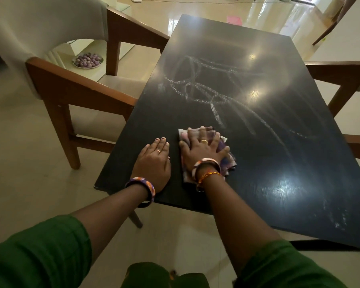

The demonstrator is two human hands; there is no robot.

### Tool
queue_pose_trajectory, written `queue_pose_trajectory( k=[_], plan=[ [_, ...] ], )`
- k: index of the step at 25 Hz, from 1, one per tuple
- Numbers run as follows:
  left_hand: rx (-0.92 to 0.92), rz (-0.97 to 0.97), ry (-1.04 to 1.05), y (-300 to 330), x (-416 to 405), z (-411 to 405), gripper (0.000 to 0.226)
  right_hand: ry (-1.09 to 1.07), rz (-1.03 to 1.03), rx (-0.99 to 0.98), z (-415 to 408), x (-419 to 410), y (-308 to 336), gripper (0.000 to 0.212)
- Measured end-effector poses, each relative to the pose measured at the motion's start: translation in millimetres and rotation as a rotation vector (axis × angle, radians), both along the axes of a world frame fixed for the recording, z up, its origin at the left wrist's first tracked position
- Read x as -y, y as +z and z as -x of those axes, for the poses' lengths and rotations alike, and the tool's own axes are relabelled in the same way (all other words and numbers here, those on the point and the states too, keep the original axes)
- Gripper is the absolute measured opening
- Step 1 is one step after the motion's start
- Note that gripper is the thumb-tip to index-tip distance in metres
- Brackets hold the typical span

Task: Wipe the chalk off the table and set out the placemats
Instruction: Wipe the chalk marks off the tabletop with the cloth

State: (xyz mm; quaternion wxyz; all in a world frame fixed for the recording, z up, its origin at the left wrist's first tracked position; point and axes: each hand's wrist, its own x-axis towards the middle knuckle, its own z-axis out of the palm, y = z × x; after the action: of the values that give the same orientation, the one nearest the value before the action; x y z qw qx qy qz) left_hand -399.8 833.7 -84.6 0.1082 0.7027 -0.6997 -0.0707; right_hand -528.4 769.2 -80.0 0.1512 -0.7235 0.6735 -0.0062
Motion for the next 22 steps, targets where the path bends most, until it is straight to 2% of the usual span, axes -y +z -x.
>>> queue_pose_trajectory(
  k=[2,7,10,12,15,17,19,22],
  plan=[
    [-0.007,0.002,0.003,0,0,-2,0.049,0.034,-0.007,0.006,14,10,0,0.055],
    [-0.010,0.008,0.010,-1,1,0,0.049,-0.427,-0.009,0.007,142,19,9,0.057],
    [-0.009,0.018,0.014,-2,3,0,0.049,-0.570,-0.035,-0.001,151,17,15,0.056],
    [0.003,0.019,0.015,-2,2,0,0.049,-0.480,-0.007,-0.009,108,15,10,0.056],
    [-0.011,0.015,0.005,-1,2,-1,0.049,-0.102,0.024,0.002,21,5,0,0.055],
    [-0.030,0.023,0.003,-1,1,-1,0.049,0.078,-0.001,0.017,-3,6,-1,0.054],
    [-0.038,0.032,0.000,-1,0,-2,0.050,0.045,-0.001,0.019,20,22,0,0.053],
    [-0.032,0.050,-0.006,-3,0,-2,0.048,-0.248,0.013,0.015,94,38,3,0.054]
  ],
)
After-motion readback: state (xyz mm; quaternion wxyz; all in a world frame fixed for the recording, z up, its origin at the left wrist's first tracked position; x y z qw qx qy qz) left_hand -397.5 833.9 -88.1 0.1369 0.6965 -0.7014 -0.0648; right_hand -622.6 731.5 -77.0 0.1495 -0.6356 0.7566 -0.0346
